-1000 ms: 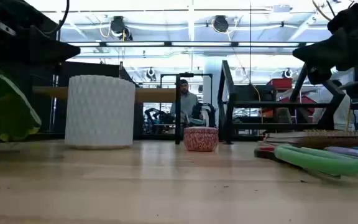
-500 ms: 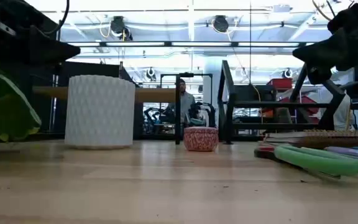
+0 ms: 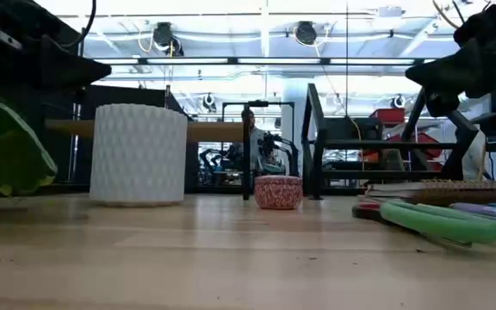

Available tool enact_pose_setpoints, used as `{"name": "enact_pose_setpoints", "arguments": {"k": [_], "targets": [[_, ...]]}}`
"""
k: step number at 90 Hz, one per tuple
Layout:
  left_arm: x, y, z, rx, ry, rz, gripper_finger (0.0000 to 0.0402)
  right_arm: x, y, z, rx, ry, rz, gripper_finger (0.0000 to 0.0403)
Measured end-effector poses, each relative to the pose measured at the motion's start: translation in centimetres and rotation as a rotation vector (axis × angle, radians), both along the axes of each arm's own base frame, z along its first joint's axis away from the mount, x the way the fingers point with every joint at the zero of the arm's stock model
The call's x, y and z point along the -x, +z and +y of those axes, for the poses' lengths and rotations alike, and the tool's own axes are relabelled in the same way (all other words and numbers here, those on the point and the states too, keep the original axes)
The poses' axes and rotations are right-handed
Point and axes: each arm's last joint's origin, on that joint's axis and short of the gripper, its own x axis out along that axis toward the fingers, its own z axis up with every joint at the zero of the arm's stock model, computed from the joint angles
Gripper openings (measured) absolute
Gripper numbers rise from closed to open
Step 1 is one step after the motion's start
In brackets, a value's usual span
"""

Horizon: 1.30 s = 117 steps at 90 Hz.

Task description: Stock shelves

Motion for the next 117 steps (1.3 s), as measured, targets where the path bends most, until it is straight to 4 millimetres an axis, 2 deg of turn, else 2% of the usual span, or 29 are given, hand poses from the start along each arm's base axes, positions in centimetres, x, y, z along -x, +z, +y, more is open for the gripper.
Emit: {"name": "enact_pose_setpoints", "arguments": {"k": [56,74,85,96,103,117], "targets": [[0.0,0.0,0.0,0.001,0.01,-0.004,0.0,0.0,0.0,0.0,0.0,0.0,0.0,0.0],[0.0,0.4,0.1,0.089,0.02,-0.046,0.0,0.0,0.0,0.0,0.0,0.0,0.0,0.0],[0.3,2.1,0.1,0.132,0.02,-0.177,0.0,0.0,0.0,0.0,0.0,0.0,0.0,0.0],[0.9,5.4,0.1,0.116,0.02,-0.238,0.0,0.0,0.0,0.0,0.0,0.0,0.0,0.0],[0.6,7.1,0.1,0.076,0.029,-0.165,0.0,0.0,0.0,0.0,0.0,0.0,0.0,0.0],[-1.2,10.3,0.2,0.046,0.088,0.065,0.0,0.0,0.0,0.0,0.0,0.0,0.0,0.0]]}}
